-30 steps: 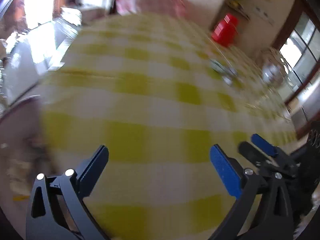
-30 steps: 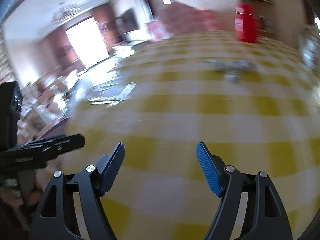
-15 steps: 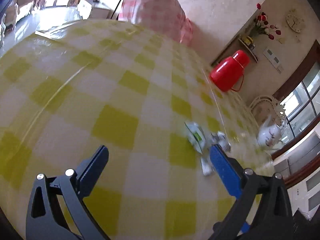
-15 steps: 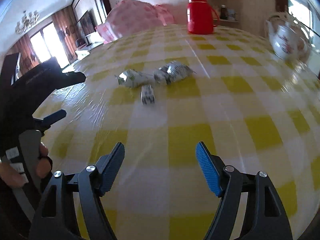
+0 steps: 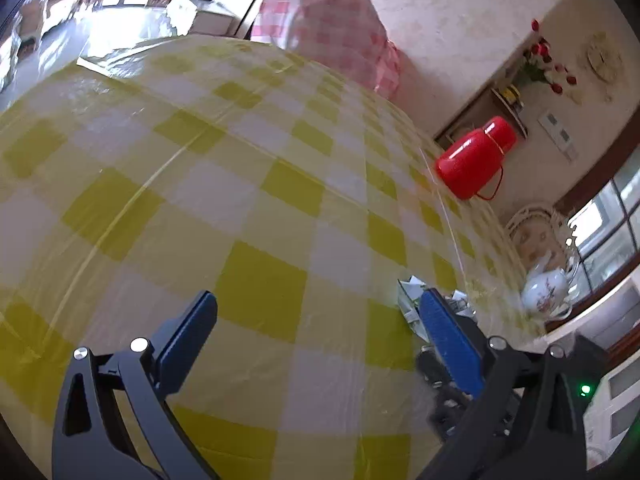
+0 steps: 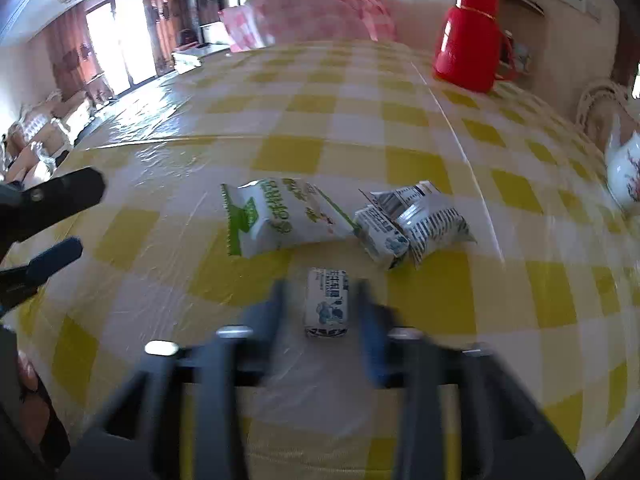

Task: Organize snacks
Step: 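Grasp the small blue-white candy with the right gripper while the left grasps a green-printed bag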

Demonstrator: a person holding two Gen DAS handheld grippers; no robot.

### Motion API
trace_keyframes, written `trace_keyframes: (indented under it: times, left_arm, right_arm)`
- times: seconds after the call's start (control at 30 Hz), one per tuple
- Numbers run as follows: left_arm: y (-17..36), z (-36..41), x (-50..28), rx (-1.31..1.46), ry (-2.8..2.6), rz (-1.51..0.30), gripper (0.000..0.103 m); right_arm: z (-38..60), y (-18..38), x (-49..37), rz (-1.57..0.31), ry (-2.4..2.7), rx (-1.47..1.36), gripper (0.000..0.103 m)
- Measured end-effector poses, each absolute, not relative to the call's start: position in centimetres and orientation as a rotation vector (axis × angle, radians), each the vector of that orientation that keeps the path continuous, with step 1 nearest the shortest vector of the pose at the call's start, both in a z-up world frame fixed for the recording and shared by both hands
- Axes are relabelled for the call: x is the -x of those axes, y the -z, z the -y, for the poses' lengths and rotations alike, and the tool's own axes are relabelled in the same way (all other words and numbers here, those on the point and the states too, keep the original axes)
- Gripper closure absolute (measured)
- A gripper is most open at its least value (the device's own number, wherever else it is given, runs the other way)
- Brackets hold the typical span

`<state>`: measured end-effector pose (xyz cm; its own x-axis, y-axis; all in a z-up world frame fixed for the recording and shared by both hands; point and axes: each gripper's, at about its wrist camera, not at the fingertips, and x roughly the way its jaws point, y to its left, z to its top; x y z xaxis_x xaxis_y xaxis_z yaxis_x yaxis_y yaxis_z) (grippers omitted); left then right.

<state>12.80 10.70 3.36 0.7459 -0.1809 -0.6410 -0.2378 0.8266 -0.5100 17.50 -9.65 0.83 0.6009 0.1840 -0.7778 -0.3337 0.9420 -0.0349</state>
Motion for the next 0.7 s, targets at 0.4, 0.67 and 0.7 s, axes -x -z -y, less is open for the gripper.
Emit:
trace_keyframes:
  times: [0.4, 0.67, 0.7]
  left_arm:
    - [-2.8, -3.3, -19.4, 0.457, 0.001, -0.872, 0.002]
    - [-1.9, 0.1, -22.9, 0.298, -0.105, -0.922, 0.002]
    - [-1.7, 0.9, -23.0, 0.240, -0.108, -0.933, 0.002]
  right_arm:
    - [16.4, -1.6, -10.5, -0.870, -0.304, 0.092, 0.083]
    - [17.9, -2.5, -9.5, -0.865, -0.349, 0.000, 0.083]
    - [17.9, -2.5, -9.4, -0.868, -0.349, 0.002, 0.083]
